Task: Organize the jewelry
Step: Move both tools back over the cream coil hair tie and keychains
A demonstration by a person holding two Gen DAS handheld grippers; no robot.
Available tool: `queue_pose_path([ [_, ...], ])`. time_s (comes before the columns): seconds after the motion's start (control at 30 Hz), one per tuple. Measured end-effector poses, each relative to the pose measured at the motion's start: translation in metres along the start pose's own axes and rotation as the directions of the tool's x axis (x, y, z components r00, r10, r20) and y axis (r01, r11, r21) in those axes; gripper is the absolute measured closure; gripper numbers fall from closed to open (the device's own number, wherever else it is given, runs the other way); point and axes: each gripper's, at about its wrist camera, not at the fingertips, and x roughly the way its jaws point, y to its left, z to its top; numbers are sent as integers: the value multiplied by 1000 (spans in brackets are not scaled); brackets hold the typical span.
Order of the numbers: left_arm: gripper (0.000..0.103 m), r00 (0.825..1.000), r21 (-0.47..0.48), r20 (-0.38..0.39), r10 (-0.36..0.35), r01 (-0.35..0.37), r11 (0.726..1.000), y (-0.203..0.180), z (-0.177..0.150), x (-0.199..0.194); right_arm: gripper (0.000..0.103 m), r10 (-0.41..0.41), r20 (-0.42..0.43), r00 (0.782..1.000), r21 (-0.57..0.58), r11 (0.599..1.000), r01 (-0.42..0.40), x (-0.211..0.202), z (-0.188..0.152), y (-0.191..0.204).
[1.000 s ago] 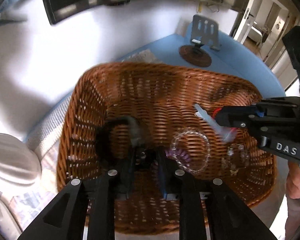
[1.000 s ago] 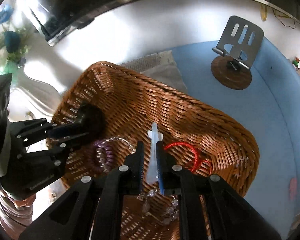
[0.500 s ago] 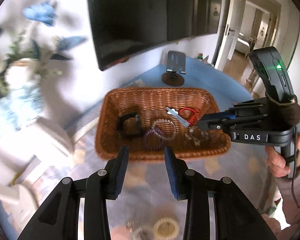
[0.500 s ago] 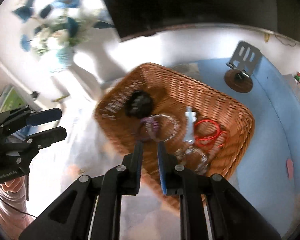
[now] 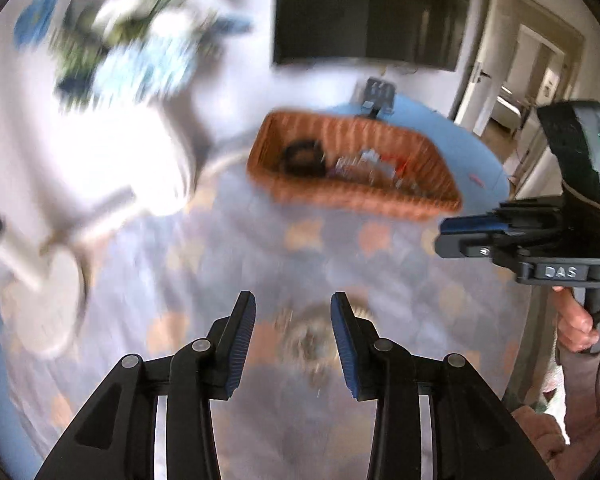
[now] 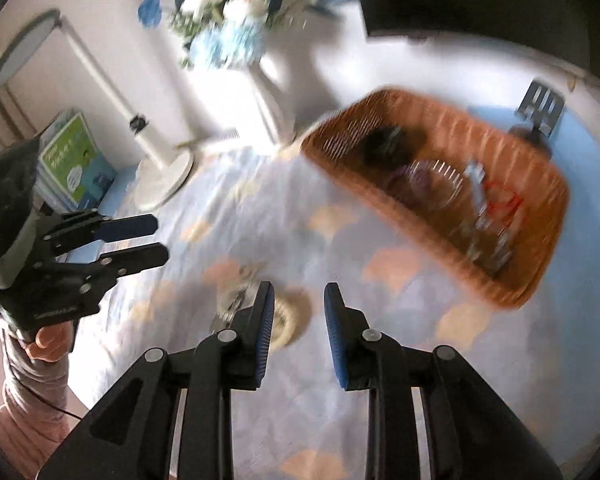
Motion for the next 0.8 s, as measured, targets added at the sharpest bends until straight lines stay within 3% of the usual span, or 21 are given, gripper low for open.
queue_pose_path([
  [0.13, 63, 997, -91, -59, -47, 42, 995, 15, -30, 20, 75, 51, -75, 996, 26, 998, -50, 26, -28, 5],
  [0.33, 63, 989, -154, -85, -125, 111, 982, 20, -42, 48, 76, 65, -127, 990, 79, 995, -55, 50, -49, 1],
  [0.43, 63, 980, -175, -78, -185, 169, 970, 18, -38, 55, 83, 57, -126, 990, 99, 994, -45, 57, -53, -1],
  [0.53, 63, 955, -213, -96, -280, 255, 943, 18, -35, 64, 84, 50, -110, 993, 88, 995, -40, 61, -57, 4],
  [0.8, 64, 936, -294, -129, -328, 280, 914, 19, -38, 84, 85, -14, -86, 996, 62, 998, 19, 79, -52, 14],
])
